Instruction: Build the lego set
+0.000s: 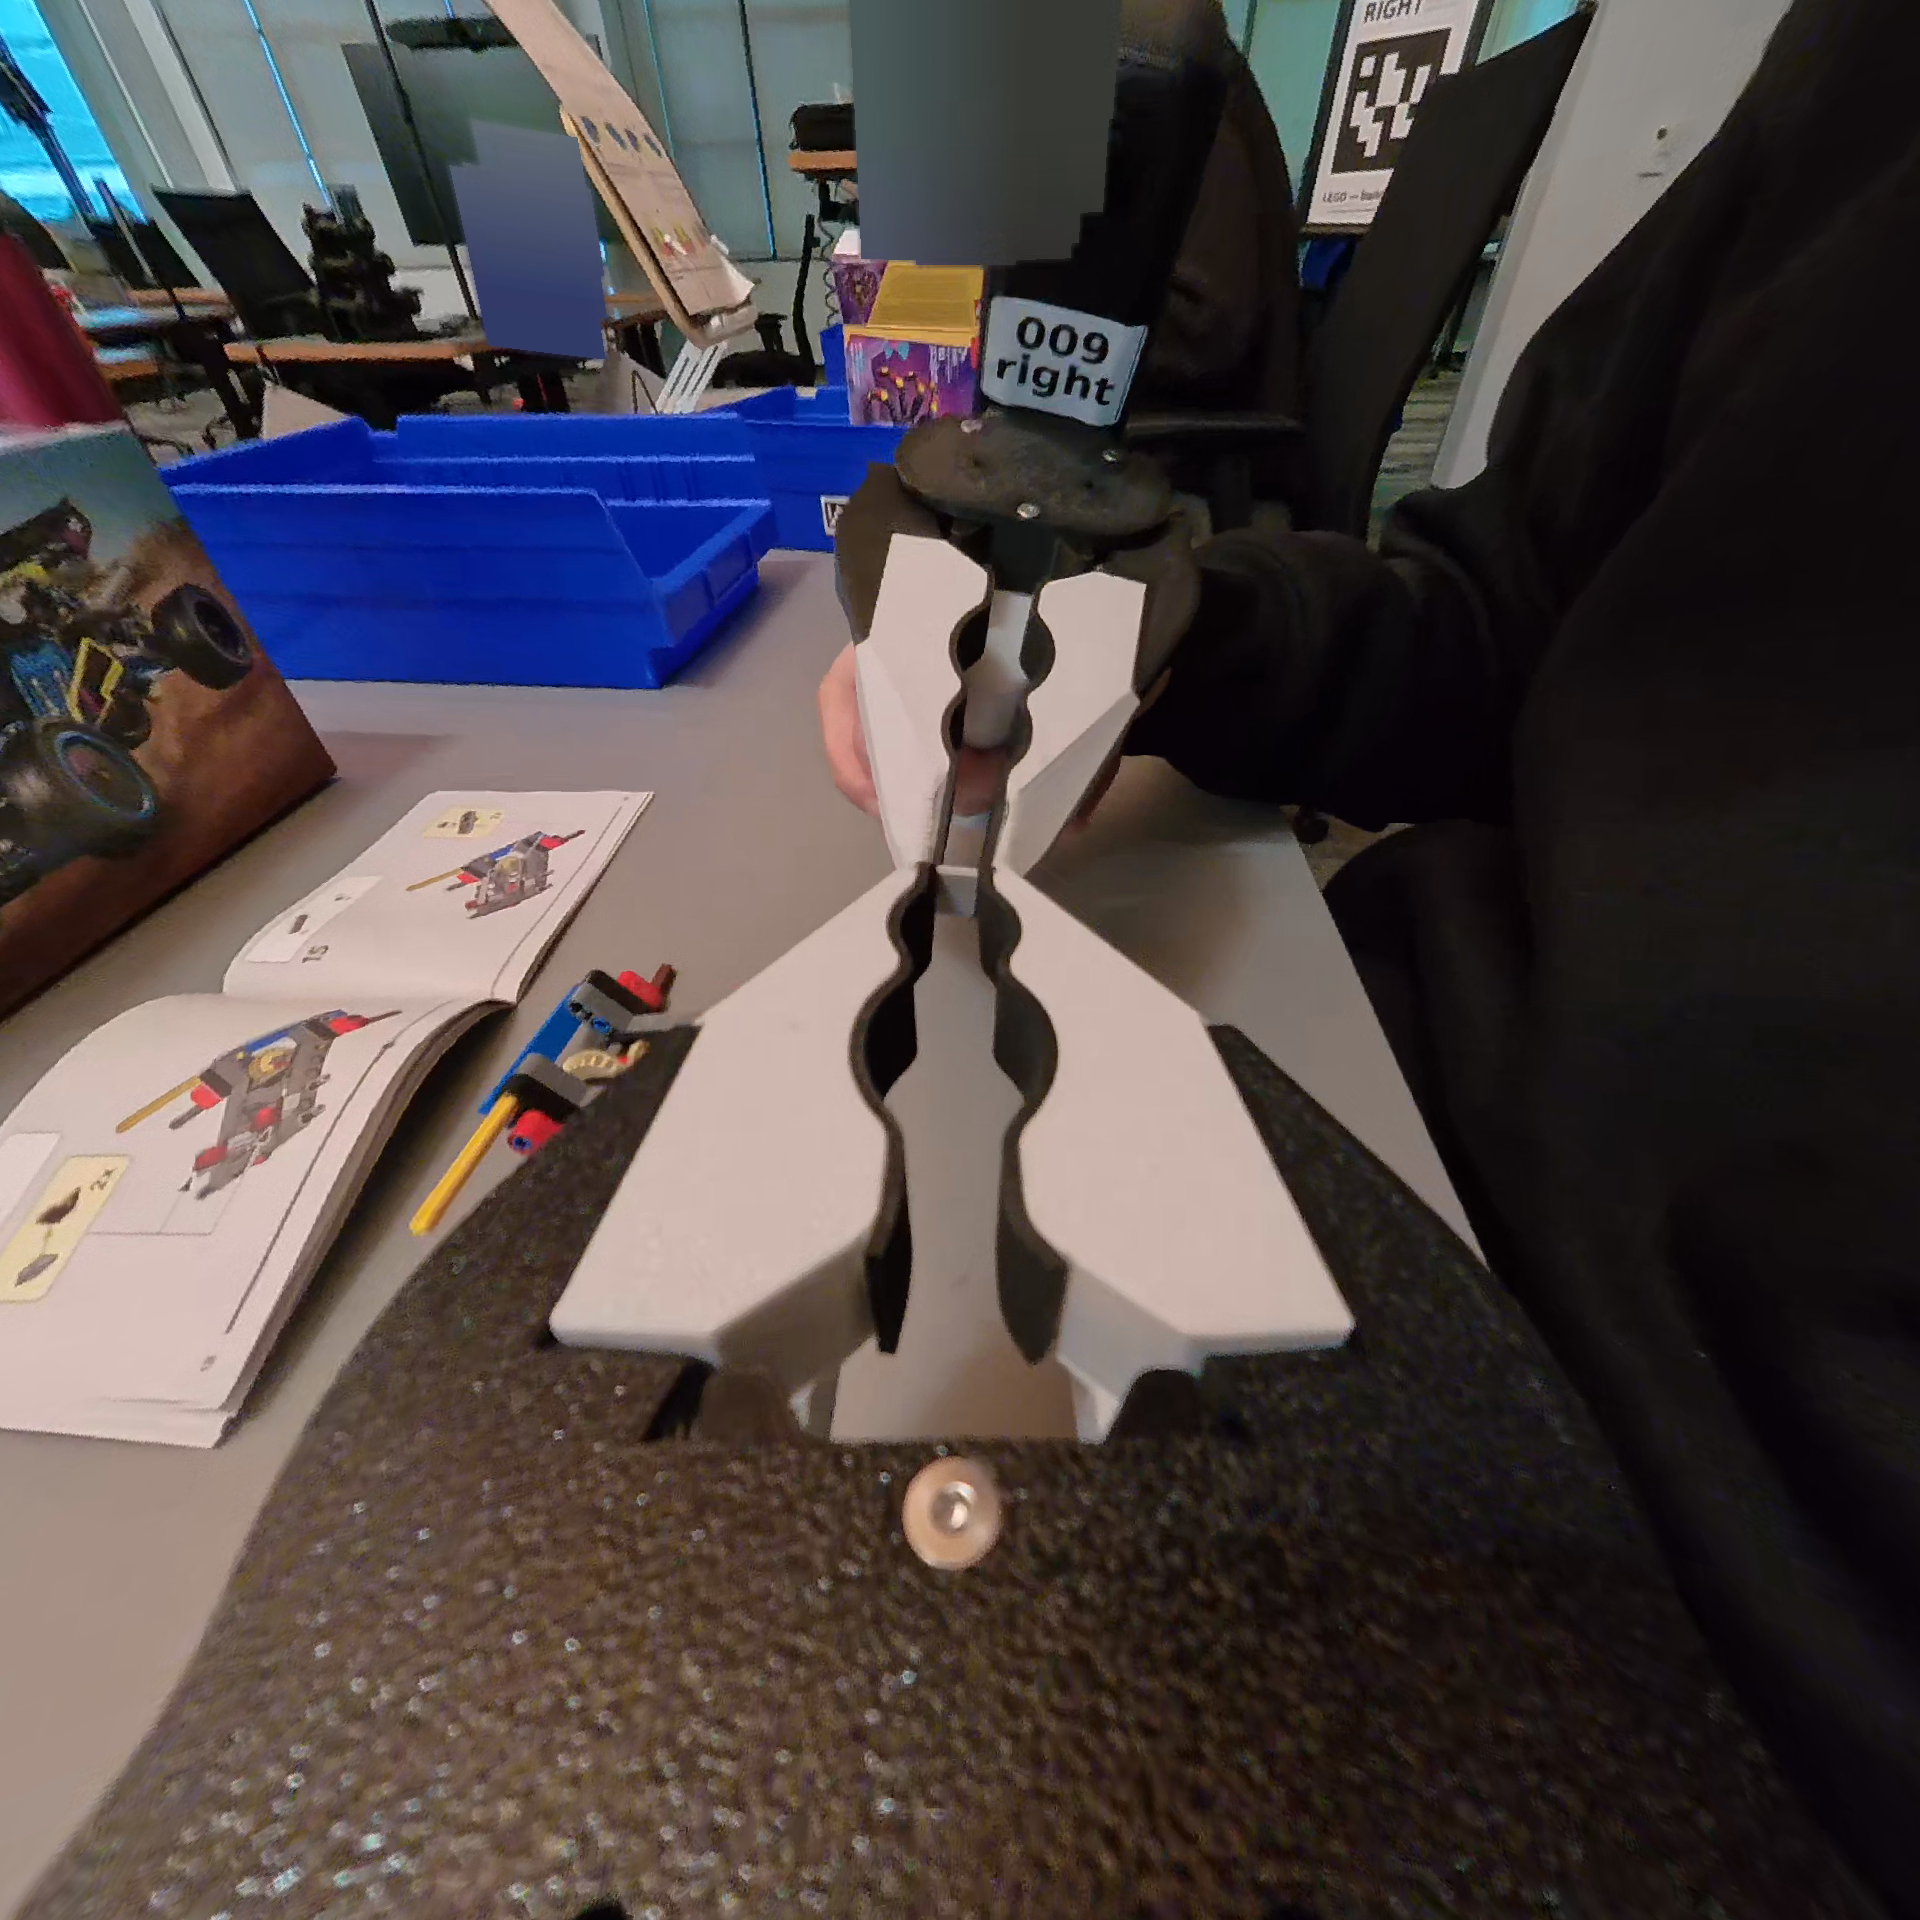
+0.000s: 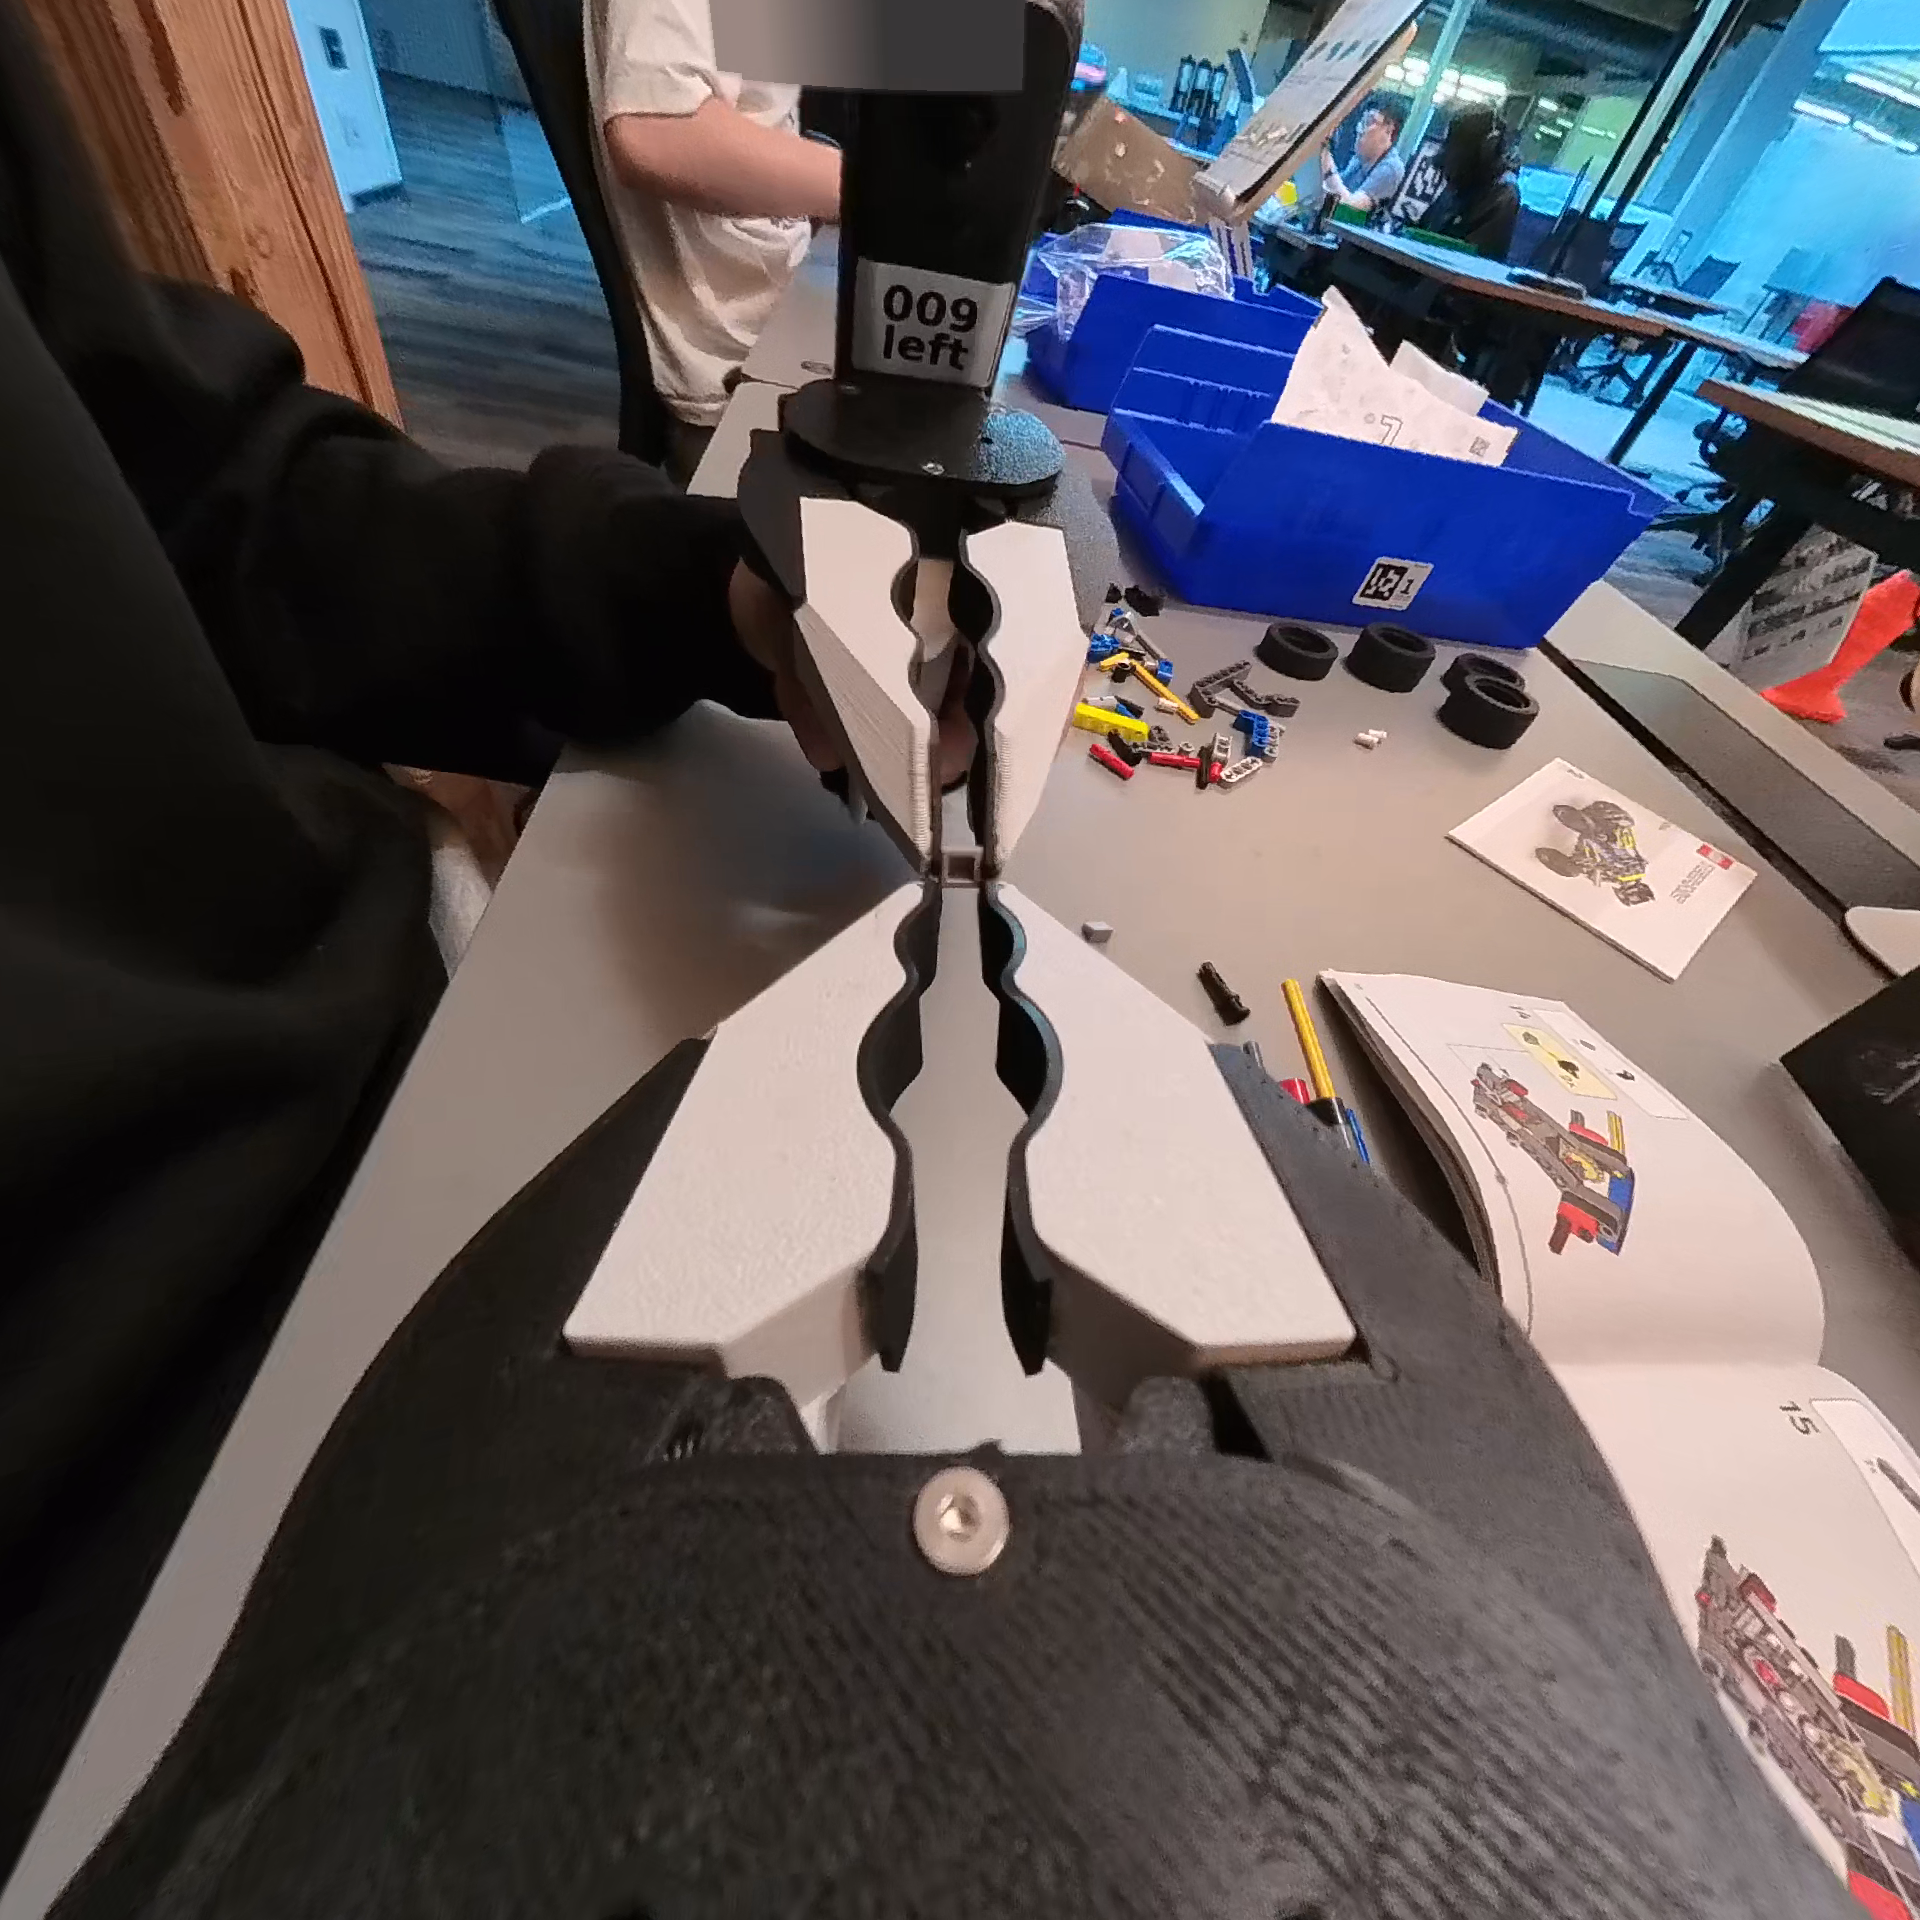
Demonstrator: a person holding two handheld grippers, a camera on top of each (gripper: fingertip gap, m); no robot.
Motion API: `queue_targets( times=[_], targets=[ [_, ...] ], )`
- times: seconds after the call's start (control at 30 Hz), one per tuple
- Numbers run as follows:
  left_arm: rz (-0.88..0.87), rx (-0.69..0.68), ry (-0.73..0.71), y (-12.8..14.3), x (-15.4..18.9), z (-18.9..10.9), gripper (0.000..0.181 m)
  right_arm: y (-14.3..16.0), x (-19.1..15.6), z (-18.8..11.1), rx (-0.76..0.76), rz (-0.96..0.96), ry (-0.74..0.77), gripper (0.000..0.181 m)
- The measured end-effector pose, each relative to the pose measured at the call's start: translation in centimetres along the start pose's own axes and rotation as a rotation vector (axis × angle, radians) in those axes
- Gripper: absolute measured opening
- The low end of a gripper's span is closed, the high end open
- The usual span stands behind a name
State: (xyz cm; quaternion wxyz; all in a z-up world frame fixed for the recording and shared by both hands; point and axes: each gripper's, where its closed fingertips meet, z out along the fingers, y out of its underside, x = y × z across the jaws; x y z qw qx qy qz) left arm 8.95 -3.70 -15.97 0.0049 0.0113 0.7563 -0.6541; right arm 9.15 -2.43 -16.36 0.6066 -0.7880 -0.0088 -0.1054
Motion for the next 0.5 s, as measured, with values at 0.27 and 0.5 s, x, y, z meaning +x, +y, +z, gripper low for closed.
queue_targets(
  times=[0.27, 0.5],
  targets=[
    [-0.219, -0.133, -0.159, 3.1, -5.2, -0.2, 0.005, 5.0, 4.7, -0.2, -0.269, 0.000, 0.303, 0.019],
    [-0.348, -0.238, -0.118, 5.1, -6.9, 0.3, 0.006, 6.8, 5.7, 0.4, -0.379, 0.022, 0.387, 0.010]
  ],
)
